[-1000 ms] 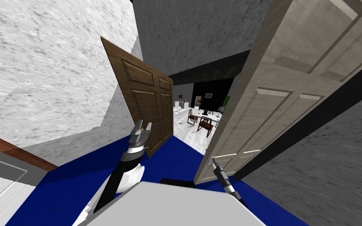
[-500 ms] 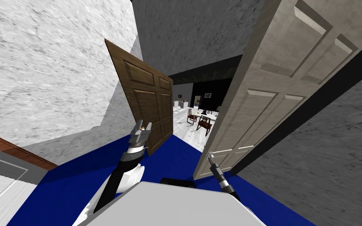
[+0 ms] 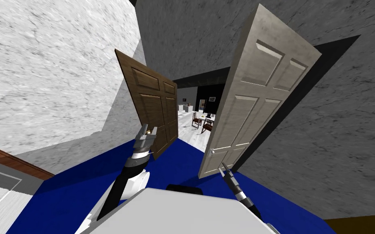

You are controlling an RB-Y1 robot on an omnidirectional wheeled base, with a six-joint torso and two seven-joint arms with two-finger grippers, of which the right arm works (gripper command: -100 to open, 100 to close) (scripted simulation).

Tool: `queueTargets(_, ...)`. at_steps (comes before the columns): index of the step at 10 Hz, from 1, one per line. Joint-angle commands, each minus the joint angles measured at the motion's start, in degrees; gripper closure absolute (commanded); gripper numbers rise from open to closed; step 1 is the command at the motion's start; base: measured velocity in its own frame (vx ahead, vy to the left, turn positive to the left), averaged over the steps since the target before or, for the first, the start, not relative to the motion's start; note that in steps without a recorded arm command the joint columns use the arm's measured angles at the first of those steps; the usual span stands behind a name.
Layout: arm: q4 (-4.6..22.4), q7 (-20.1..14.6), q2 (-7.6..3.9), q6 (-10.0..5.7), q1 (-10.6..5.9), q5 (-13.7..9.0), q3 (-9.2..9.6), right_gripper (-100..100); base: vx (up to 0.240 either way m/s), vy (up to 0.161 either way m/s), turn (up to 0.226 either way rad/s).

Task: Pull the door open

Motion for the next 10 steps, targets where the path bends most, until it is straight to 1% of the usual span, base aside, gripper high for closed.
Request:
queueTargets(1,0.53,0.2,0.38,0.82,-1.05,-0.28,-0.57,-100,0.11,0.002,0.114)
queueTargets(4,1.46,0.55,1.05,2.26,-2.9,-0.79,-1.59,-100,0.23,0.031,0.112)
queueTargets(5,0.49,0.61,0.96,1.96,-1.96,-0.68,-1.37,-100,0.11,0.017,0.022)
queueTargets(6,0.49,0.61,0.96,1.96,-1.96,-0.68,-1.37,100,-0.01,-0.002,-0.032)
queueTargets(10,0.49,0.61,0.96,1.96,-1.96,-0.68,-1.37,100,-0.026,-0.005,0.004)
